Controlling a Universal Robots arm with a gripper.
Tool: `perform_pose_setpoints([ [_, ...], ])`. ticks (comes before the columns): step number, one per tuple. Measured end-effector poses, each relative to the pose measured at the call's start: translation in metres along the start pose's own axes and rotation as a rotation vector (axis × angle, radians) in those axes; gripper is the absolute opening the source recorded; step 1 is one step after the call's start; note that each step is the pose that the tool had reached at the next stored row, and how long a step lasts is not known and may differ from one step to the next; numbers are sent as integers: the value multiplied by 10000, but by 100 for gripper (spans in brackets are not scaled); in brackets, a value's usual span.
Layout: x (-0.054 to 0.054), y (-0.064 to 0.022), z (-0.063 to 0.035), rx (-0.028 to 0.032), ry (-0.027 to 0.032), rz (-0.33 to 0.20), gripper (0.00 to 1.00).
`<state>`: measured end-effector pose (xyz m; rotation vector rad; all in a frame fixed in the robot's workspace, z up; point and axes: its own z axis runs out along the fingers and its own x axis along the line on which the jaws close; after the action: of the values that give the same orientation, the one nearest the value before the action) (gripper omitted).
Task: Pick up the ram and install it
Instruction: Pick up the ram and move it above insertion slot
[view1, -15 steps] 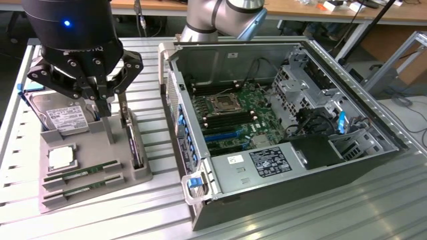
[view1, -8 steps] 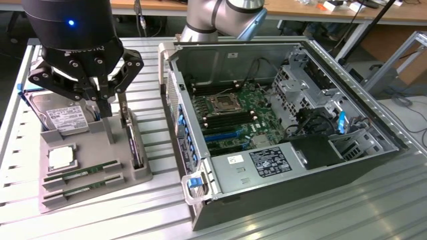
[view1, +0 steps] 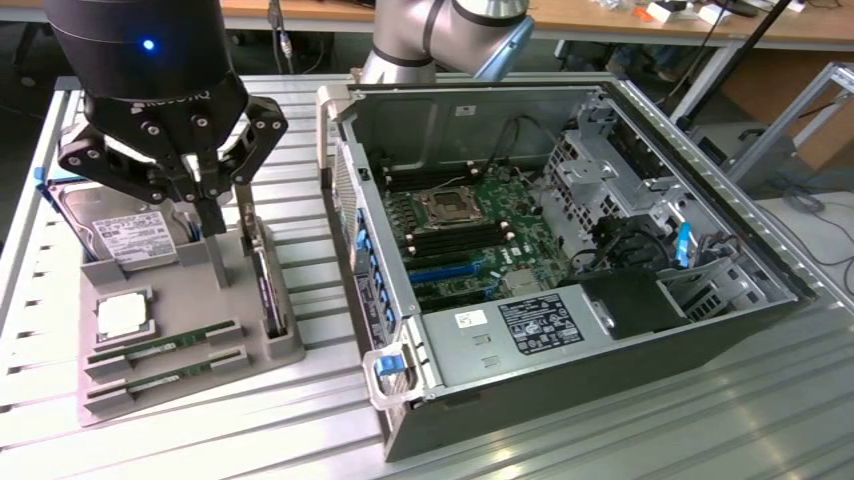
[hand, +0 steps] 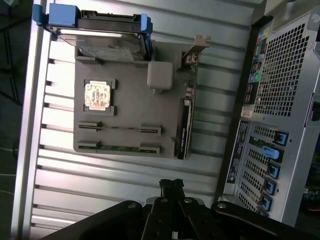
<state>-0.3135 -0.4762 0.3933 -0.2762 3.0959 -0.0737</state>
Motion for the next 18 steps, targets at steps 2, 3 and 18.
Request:
perform_pose_setpoints([
  [2, 0, 0, 0, 14, -6, -179, 10],
  [3, 0, 0, 0, 28, -11, -343, 10],
  [18, 0, 0, 0, 203, -26, -1456, 10],
])
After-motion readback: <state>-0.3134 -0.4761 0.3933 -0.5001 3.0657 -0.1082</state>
